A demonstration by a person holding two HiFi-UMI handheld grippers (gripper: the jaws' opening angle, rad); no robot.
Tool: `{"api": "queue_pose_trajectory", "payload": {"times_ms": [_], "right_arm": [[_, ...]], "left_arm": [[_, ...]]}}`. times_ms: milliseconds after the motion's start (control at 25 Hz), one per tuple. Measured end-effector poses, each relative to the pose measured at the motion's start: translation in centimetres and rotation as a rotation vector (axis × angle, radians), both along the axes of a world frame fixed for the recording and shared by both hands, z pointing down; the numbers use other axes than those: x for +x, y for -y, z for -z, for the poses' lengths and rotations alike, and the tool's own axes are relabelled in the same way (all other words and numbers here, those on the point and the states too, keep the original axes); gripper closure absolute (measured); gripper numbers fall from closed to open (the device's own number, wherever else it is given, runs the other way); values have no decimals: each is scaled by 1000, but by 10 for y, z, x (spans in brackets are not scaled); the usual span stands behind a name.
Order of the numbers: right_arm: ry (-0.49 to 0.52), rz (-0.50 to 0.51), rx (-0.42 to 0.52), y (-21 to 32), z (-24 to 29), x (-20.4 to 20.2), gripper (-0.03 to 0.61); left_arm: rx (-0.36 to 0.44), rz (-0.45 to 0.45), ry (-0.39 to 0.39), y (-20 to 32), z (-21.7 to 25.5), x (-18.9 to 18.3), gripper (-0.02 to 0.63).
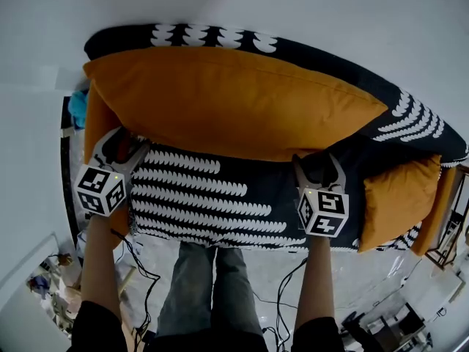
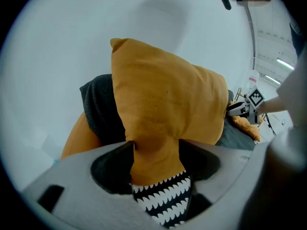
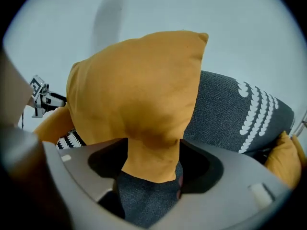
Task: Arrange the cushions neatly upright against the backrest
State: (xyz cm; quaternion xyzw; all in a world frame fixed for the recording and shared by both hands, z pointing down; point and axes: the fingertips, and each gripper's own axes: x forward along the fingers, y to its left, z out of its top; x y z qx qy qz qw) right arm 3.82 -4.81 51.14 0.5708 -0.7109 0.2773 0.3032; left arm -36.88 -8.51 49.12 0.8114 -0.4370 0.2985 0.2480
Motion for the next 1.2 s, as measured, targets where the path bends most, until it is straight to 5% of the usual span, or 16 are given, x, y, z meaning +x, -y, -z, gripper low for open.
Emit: {"api": "queue_pose_trajectory", "payload": {"times_ms": [200, 440, 1040, 1200], "right_arm": [[3, -32, 26, -26, 22, 3, 257], [26, -89, 69, -51, 52, 4, 380], [110, -67, 215, -105, 156, -5, 560], [138, -56, 242, -125, 186, -11, 565]], "left_arm": [[21, 15, -3, -20, 23, 1, 333], [39, 17, -19, -52, 50, 19, 359], [171, 90, -108, -120, 159, 63, 509], [194, 69, -110, -140, 189, 76, 547]]}}
